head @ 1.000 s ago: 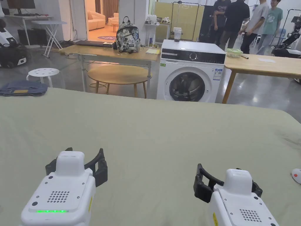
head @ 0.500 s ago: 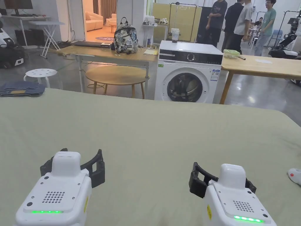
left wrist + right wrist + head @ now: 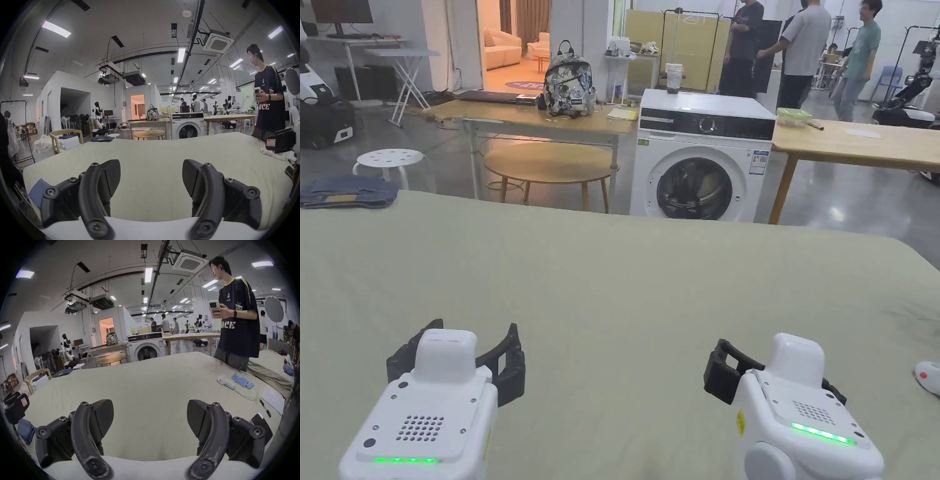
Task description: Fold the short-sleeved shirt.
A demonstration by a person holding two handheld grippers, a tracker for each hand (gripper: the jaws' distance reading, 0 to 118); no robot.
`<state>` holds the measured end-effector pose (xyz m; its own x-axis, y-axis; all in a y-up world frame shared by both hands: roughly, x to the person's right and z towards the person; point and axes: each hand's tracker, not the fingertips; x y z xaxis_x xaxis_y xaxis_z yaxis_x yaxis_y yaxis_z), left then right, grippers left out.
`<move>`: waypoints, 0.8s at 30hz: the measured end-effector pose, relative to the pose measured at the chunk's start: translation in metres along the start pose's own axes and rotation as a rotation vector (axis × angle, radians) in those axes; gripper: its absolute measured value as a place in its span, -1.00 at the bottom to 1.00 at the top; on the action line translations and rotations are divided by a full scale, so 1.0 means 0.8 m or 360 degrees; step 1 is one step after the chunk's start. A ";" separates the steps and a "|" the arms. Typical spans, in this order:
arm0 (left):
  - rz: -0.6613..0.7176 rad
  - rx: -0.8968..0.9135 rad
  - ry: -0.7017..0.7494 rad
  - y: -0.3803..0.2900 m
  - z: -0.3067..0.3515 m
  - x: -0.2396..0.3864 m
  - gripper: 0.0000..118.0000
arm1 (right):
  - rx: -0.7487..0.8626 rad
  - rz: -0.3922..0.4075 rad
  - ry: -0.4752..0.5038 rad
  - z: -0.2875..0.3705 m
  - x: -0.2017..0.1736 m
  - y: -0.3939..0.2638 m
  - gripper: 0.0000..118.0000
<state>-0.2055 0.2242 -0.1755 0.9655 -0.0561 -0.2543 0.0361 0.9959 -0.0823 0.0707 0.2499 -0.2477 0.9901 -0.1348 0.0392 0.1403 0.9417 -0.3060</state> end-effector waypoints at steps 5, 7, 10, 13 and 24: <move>0.0059 0.0003 0.0003 0.004 -0.003 0.001 0.35 | 0.0061 0.0125 -0.0049 -0.001 -0.011 -0.006 0.61; 0.0091 0.0011 0.0012 0.004 -0.004 0.000 0.35 | 0.0077 0.0160 -0.0058 -0.001 -0.013 -0.009 0.61; 0.0106 0.0020 0.0040 0.004 -0.006 -0.001 0.36 | 0.0096 0.0208 -0.0090 0.000 -0.015 -0.012 0.61; 0.0067 0.0016 0.0073 0.002 -0.008 -0.001 0.36 | 0.0130 0.0235 -0.0103 0.003 -0.016 -0.011 0.61; 0.0061 -0.0029 0.0024 0.006 -0.011 -0.007 0.36 | 0.0112 0.0255 -0.0118 -0.001 -0.005 -0.009 0.61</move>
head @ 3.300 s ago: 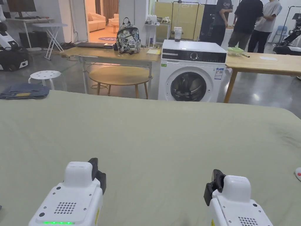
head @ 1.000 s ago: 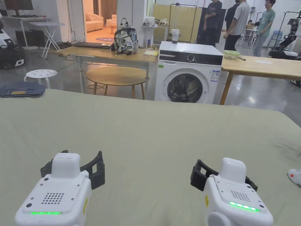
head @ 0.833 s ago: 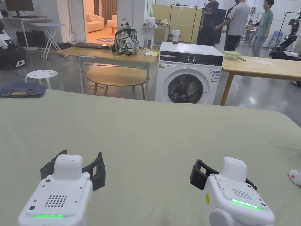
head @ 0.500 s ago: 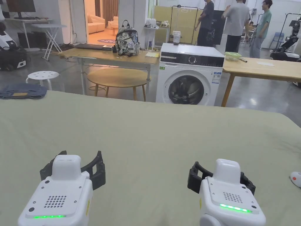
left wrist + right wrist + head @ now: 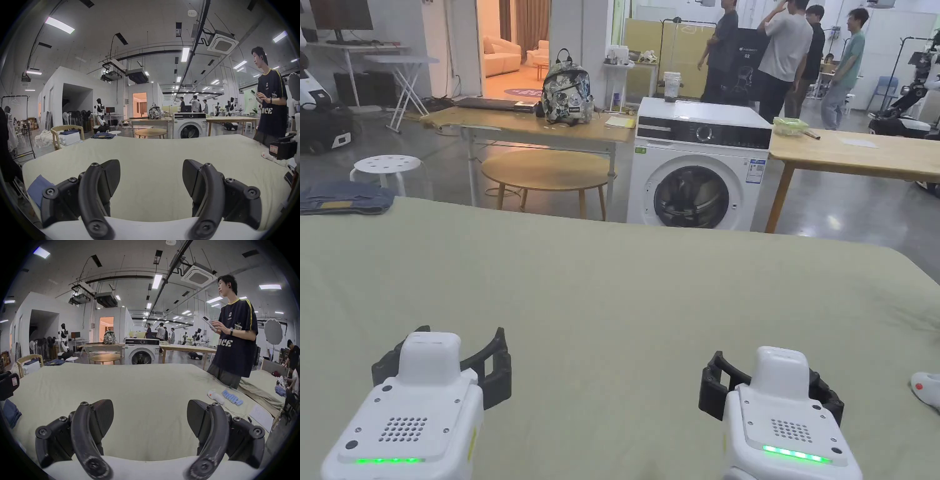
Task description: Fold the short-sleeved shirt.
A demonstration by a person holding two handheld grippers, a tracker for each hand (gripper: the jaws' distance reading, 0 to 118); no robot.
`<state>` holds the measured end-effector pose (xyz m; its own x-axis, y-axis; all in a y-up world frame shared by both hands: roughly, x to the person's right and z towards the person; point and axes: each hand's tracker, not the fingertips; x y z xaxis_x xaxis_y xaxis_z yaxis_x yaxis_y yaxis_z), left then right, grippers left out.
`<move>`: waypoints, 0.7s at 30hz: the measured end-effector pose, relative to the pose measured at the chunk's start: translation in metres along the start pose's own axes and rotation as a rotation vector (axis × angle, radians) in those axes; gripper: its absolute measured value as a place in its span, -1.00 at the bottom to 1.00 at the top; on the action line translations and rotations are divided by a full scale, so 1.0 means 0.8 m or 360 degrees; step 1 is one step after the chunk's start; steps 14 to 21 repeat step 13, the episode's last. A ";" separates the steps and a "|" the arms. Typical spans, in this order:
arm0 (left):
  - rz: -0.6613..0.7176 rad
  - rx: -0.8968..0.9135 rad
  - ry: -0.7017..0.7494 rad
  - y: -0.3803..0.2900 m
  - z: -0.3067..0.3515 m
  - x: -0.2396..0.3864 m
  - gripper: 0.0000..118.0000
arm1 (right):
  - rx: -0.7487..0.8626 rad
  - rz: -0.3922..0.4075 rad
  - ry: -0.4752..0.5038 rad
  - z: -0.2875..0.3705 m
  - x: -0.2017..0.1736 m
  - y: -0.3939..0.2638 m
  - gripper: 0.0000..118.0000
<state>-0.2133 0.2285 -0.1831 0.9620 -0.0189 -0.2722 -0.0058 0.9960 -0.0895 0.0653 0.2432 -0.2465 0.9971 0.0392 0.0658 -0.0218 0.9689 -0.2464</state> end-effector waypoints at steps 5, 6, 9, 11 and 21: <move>-0.0012 -0.0010 -0.0015 0.003 -0.001 -0.001 0.36 | -0.0017 0.0004 0.0027 -0.003 0.004 0.002 0.61; -0.0021 -0.0010 -0.0017 0.003 -0.001 -0.001 0.36 | -0.0033 -0.0013 0.0037 -0.005 0.004 0.003 0.61; -0.0033 -0.0010 -0.0031 0.002 -0.002 0.000 0.36 | -0.0067 -0.0042 0.0048 -0.008 0.006 0.003 0.61; -0.0032 -0.0016 -0.0046 0.002 -0.003 0.000 0.36 | -0.0047 -0.0034 0.0042 -0.008 0.005 0.001 0.61; -0.0030 -0.0022 -0.0053 0.002 -0.004 0.000 0.36 | -0.0058 -0.0024 0.0033 -0.009 0.004 0.002 0.61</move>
